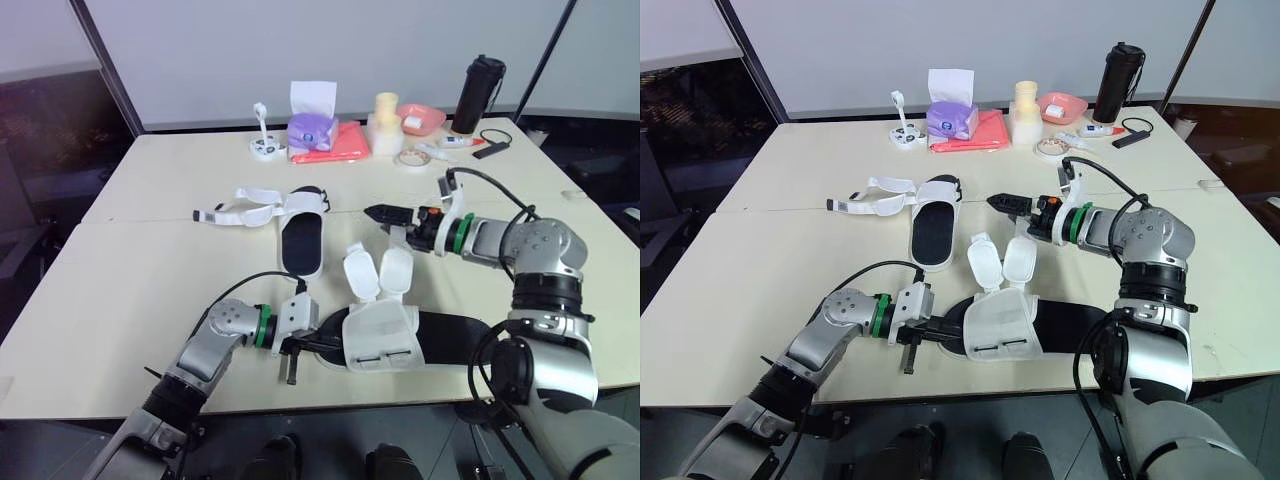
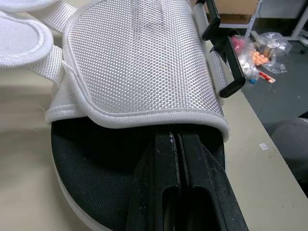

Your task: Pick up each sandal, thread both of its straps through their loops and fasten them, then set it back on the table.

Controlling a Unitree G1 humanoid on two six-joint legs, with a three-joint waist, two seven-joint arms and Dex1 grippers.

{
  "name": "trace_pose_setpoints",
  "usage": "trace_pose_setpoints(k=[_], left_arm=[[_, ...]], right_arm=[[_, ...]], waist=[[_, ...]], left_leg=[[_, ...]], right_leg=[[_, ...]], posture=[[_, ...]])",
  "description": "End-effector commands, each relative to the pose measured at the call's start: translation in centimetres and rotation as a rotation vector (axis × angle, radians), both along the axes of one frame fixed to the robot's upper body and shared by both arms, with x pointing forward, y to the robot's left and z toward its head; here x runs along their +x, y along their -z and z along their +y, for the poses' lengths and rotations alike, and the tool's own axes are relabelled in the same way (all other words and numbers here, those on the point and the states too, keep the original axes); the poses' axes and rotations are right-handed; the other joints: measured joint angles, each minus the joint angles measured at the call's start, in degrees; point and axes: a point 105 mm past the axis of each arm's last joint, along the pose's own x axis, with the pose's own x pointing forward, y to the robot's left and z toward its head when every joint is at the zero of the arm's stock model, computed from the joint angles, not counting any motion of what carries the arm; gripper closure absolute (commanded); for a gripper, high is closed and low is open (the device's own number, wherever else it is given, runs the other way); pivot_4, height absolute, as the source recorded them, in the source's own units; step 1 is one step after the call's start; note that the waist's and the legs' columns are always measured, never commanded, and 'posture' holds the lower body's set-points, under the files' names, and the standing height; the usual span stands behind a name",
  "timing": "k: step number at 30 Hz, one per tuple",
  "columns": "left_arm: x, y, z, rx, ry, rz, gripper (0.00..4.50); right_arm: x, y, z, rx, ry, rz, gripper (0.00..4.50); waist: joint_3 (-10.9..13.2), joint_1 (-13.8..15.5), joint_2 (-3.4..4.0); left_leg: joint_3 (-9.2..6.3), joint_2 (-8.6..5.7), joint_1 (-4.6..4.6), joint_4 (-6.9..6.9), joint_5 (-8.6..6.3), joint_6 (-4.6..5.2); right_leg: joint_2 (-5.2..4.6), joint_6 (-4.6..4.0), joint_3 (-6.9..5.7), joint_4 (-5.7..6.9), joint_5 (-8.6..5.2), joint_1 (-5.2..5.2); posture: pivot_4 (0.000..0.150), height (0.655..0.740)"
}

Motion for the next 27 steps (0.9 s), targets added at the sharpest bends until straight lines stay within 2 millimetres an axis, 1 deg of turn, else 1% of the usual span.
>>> trace_pose_setpoints(k=[1, 4, 8, 9, 11, 13, 15, 16, 19, 21, 27], left_arm=[[-0.1, 0.7, 0.0, 0.027, -0.016, 0.02, 4.5], [0.0, 0.7, 0.0, 0.024, -0.018, 0.019, 4.5], [-0.1, 0.6, -0.1, 0.022, -0.018, 0.02, 4.5], [-0.1, 0.6, -0.1, 0.022, -0.018, 0.02, 4.5], [-0.1, 0.6, -0.2, 0.023, -0.017, 0.02, 4.5], [-0.1, 0.6, -0.2, 0.023, -0.017, 0.022, 4.5], [0.0, 0.6, -0.2, 0.023, -0.019, 0.026, 4.5], [0.0, 0.6, -0.2, 0.022, -0.02, 0.029, 4.5], [0.0, 0.6, -0.3, 0.022, -0.02, 0.035, 4.5], [0.0, 0.6, -0.3, 0.024, -0.018, 0.037, 4.5], [0.1, 0.7, -0.3, 0.028, -0.014, 0.039, 4.5]], right_arm=[[0.3, -2.7, -0.1, 0.043, -0.003, -0.085, 0.76], [0.3, -3.1, -0.1, 0.044, -0.009, -0.1, 2.24], [0.1, -3.7, -0.2, 0.051, -0.014, -0.122, 4.38], [-0.1, -4.2, -0.2, 0.054, -0.023, -0.139, 4.45], [-1.0, -5.3, -0.1, 0.051, -0.049, -0.187, 4.45], [-2.4, -6.3, 0.3, 0.0, -0.095, -0.283, 4.45], [-4.9, -7.4, 1.3, -0.103, -0.169, -0.467, 4.45], [-6.7, -7.5, 2.1, -0.169, -0.232, -0.558, 4.45], [-10.9, -7.1, 3.7, -0.252, -0.388, -0.697, 4.45], [-13.2, -6.4, 4.0, -0.277, -0.471, -0.728, 4.45], [-16.3, -3.2, 3.5, -0.41, -0.573, -0.713, 4.45]], waist=[[0.0, 0.0, 0.0], [0.0, 0.0, 0.0], [0.0, 0.0, 0.0], [0.0, 0.0, 0.0], [0.0, 0.0, 0.01], [0.0, 0.2, 0.01], [0.0, 0.3, 0.01], [0.0, 0.2, 0.01], [0.0, 0.0, 0.01], [0.0, 0.1, 0.01], [0.0, 0.3, -0.02]], left_leg=[[0.0, 0.0, 0.0, 0.0, 0.0, 0.0], [-0.01, 0.0, 0.0, 0.0, 0.0, 0.0], [-0.01, 0.0, 0.0, 0.0, 0.0, 0.0], [-0.01, 0.0, 0.0, 0.0, 0.0, 0.0], [-0.01, 0.0, 0.0, 0.0, 0.0, 0.0], [0.0, 0.0, 0.0, -0.01, 0.0, 0.0], [-0.02, 0.02, -0.01, -0.02, 0.0, 0.0], [-0.04, 0.02, -0.05, -0.03, 0.0, 0.0], [0.0, 0.01, -0.09, -0.04, -0.01, 0.01], [-0.01, 0.02, -0.09, -0.03, -0.01, 0.02], [-0.01, 0.04, -0.09, 0.01, -0.01, 0.02]], right_leg=[[0.0, 0.0, 0.0, 0.0, 0.0, 0.0], [0.0, 0.0, 0.0, 0.0, 0.0, 0.0], [0.0, 0.0, 0.0, 0.0, 0.0, 0.0], [0.0, 0.0, 0.0, 0.0, 0.0, 0.0], [0.0, 0.0, 0.0, 0.0, 0.0, 0.0], [-0.01, 0.0, 0.01, 0.0, 0.0, -0.02], [-0.01, 0.0, 0.0, -0.01, 0.0, -0.03], [-0.01, 0.01, -0.01, -0.04, -0.01, -0.05], [-0.01, 0.03, -0.01, -0.06, -0.01, -0.11], [0.0, 0.03, -0.02, -0.05, -0.01, -0.1], [-0.01, 0.02, -0.04, -0.08, -0.01, -0.06]], posture=[[0.15, 0.74], [0.15, 0.74], [0.15, 0.74], [0.15, 0.74], [0.15, 0.74], [0.15, 0.74], [0.15, 0.74], [0.15, 0.74], [0.15, 0.74], [0.15, 0.74], [0.15, 0.74]])
